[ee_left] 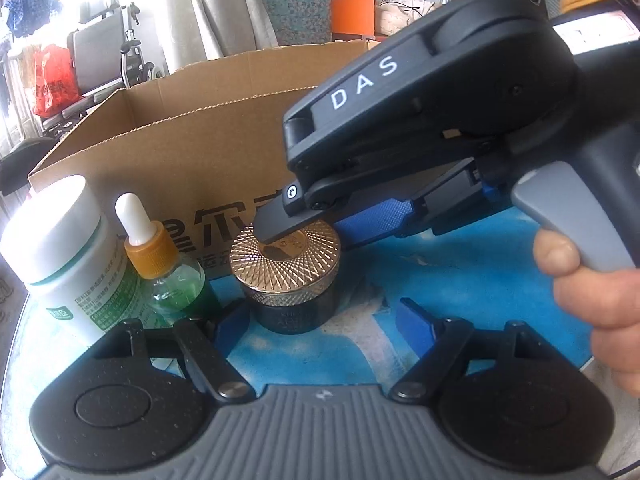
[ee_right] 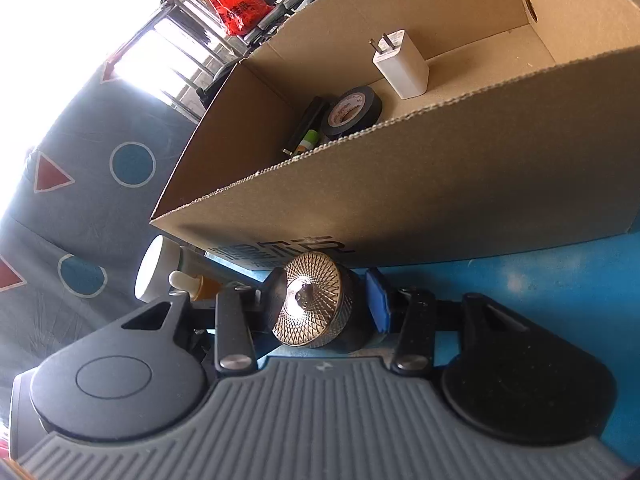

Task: Organize rigid objects
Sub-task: 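Grasp the gold-lidded jar by its lid with the right tool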

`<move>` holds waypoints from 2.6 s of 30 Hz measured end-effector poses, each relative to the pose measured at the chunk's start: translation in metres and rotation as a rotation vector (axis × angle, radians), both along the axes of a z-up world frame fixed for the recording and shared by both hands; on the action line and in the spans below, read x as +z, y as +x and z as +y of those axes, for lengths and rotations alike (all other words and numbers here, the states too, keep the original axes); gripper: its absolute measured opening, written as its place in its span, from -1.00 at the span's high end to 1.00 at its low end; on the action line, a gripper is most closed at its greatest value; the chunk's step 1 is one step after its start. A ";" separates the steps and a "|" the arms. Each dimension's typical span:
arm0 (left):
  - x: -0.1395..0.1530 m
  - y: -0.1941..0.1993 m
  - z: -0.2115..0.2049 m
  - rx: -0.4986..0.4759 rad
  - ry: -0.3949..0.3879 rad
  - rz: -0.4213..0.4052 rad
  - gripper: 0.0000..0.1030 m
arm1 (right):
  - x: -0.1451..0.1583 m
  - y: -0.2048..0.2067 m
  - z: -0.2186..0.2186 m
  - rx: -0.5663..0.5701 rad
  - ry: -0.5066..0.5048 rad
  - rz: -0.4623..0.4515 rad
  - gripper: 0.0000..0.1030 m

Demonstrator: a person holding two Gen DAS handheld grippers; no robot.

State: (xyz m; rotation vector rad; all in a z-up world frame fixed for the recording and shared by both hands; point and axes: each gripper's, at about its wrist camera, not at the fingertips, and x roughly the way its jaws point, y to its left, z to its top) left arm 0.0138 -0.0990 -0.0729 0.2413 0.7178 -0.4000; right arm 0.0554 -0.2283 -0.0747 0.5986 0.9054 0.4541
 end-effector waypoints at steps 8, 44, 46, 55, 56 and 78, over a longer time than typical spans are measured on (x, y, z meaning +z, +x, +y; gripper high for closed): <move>0.001 -0.007 -0.004 -0.065 -0.026 0.012 -0.57 | 0.004 -0.011 -0.014 -0.003 -0.018 0.016 0.15; 0.004 -0.008 -0.038 -0.185 0.020 0.094 -0.12 | -0.014 -0.071 -0.063 -0.147 0.062 0.058 0.13; 0.004 0.002 -0.041 -0.177 0.017 0.098 -0.11 | -0.014 -0.071 -0.063 -0.146 0.062 0.058 0.13; 0.008 0.005 -0.050 -0.145 0.041 0.117 -0.12 | -0.013 -0.069 -0.062 -0.132 0.050 0.054 0.11; 0.009 0.005 -0.051 -0.139 0.044 0.122 -0.12 | -0.012 -0.069 -0.061 -0.126 0.044 0.051 0.11; 0.009 0.007 -0.058 -0.103 0.033 0.130 -0.12 | -0.006 -0.062 -0.051 -0.090 -0.022 0.045 0.00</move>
